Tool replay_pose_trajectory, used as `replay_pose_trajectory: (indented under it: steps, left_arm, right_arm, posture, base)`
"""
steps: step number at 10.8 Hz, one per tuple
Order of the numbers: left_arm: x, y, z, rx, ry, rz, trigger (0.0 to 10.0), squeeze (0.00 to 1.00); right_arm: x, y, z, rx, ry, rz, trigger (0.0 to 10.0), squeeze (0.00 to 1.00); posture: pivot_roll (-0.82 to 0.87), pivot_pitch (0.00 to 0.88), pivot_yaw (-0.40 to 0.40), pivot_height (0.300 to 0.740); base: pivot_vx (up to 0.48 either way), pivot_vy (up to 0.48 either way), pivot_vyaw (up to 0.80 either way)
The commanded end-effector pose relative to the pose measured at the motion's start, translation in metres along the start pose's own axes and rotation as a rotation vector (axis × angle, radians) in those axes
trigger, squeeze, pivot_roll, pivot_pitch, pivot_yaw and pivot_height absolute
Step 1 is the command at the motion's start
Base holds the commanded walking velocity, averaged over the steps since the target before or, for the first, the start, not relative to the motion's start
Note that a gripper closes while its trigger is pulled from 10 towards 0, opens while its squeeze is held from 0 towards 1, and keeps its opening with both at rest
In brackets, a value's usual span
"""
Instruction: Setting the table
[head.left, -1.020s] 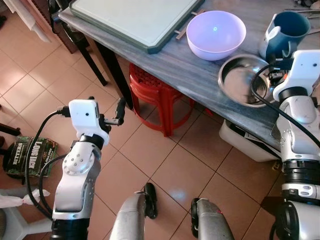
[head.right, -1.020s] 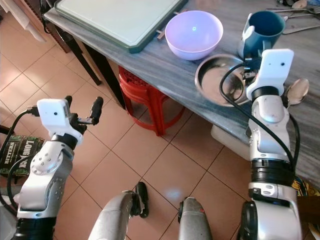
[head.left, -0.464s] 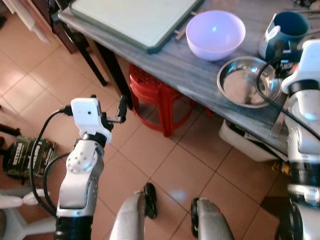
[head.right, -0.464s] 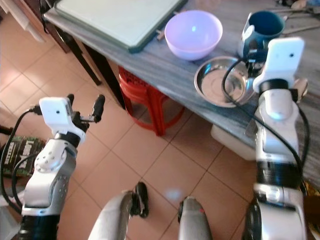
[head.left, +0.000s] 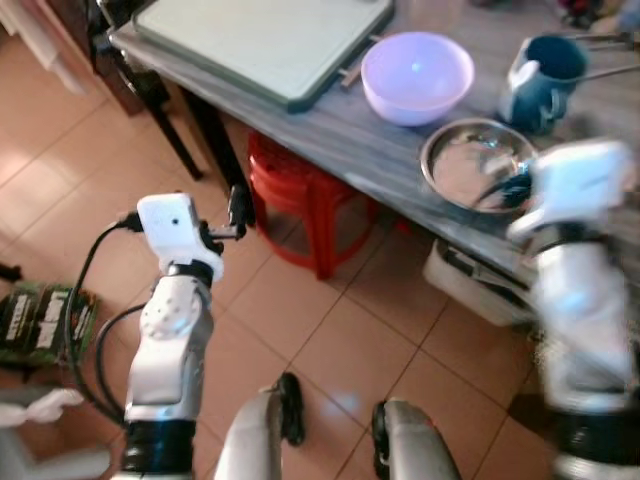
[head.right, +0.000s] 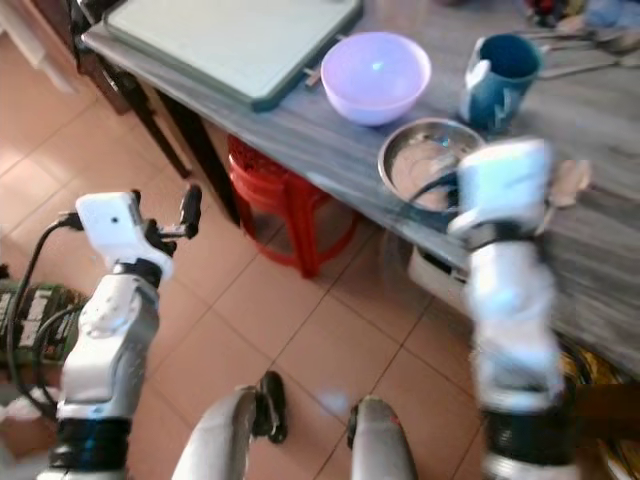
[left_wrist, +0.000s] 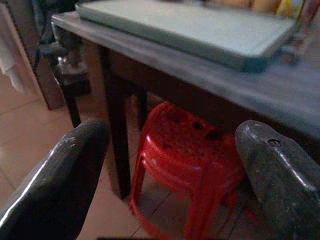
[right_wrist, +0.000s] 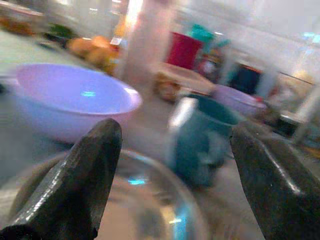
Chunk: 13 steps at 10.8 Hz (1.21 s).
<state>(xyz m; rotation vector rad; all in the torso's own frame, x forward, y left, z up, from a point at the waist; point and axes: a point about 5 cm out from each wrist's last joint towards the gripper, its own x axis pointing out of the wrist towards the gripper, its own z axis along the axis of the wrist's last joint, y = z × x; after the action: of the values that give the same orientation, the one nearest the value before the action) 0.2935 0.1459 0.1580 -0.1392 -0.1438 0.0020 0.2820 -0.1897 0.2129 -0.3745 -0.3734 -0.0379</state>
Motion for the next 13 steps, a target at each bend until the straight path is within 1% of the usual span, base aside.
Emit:
replay_pose_trajectory:
  steps: [1,2,3,4,5,6,7,8,9,10,11,12,13]
  left_arm:
    - [-0.001,0.007,0.001,0.012,-0.005,0.04,10.0,0.0]
    - [0.003,0.011,-0.001,0.022,-0.006,0.073,10.0,0.0]
    - [0.003,0.017,-0.007,0.033,0.005,0.102,10.0,0.0]
    - [0.0,0.021,-0.018,0.057,0.019,0.111,10.0,0.0]
    - [-0.005,0.026,-0.03,0.082,0.053,0.124,10.0,0.0]
    - [-0.012,0.033,-0.044,0.106,0.095,0.136,10.0,0.0]
    - [-0.02,0.043,-0.059,0.128,0.14,0.17,10.0,0.0]
    - [-0.021,0.048,-0.061,0.138,0.146,0.185,10.0,0.0]
    - [-0.021,0.055,-0.061,0.175,0.137,0.205,10.0,0.0]
    - [-0.021,0.057,-0.061,0.201,0.128,0.207,10.0,0.0]
    - [-0.019,0.055,-0.06,0.184,0.128,0.189,10.0,0.0]
    - [-0.017,0.053,-0.059,0.187,0.118,0.185,10.0,0.0]
    - [-0.014,0.052,-0.057,0.201,0.107,0.175,10.0,0.0]
  right_arm:
    - [0.0,0.013,0.01,0.011,-0.046,0.045,10.0,0.0]
    - [0.0,0.019,0.006,0.036,-0.033,0.063,10.0,0.0]
    - [0.0,0.024,0.003,0.051,-0.022,0.079,10.0,0.0]
    - [-0.006,0.028,-0.012,0.081,0.028,0.084,10.0,0.0]
    - [-0.01,0.035,-0.022,0.123,0.067,0.106,10.0,0.0]
    - [-0.018,0.051,-0.034,0.151,0.093,0.203,10.0,0.0]
    - [-0.026,0.061,-0.047,0.167,0.13,0.238,10.0,0.0]
    - [-0.028,0.063,-0.051,0.15,0.138,0.242,10.0,0.0]
    - [-0.03,0.062,-0.057,0.151,0.154,0.234,10.0,0.0]
    - [-0.03,0.06,-0.063,0.166,0.176,0.221,10.0,0.0]
    - [-0.031,0.06,-0.073,0.158,0.214,0.222,10.0,0.0]
    - [-0.034,0.062,-0.079,0.161,0.236,0.237,10.0,0.0]
    - [-0.033,0.06,-0.083,0.185,0.257,0.222,10.0,0.0]
  posture:
    - [-0.04,0.151,0.037,0.74]
    - [-0.04,0.129,0.024,0.74]
    - [-0.04,0.121,0.019,0.74]
    - [-0.03,0.095,0.012,0.74]
    - [-0.03,0.079,0.009,0.74]
    - [-0.02,0.053,0.008,0.74]
    - [-0.01,0.032,0.011,0.74]
    - [-0.01,0.024,0.015,0.74]
    - [0.0,0.016,0.021,0.74]
    - [0.0,0.013,0.029,0.74]
    - [0.0,0.022,0.035,0.74]
    - [0.0,0.033,0.041,0.74]
    - [0.0,0.041,0.044,0.74]
  base:
    - [0.0,0.0,0.8]
    - [0.0,0.0,0.8]
    - [0.0,0.0,0.8]
    - [0.0,0.0,0.8]
    - [0.0,0.0,0.8]
    - [0.0,0.0,0.8]
    - [0.0,0.472,0.8]
    - [0.0,0.48,0.59]
    - [0.0,0.48,0.57]
    - [0.0,0.469,0.0]
    - [0.0,0.42,0.0]
    - [0.266,0.401,0.0]
    - [0.315,0.364,0.0]
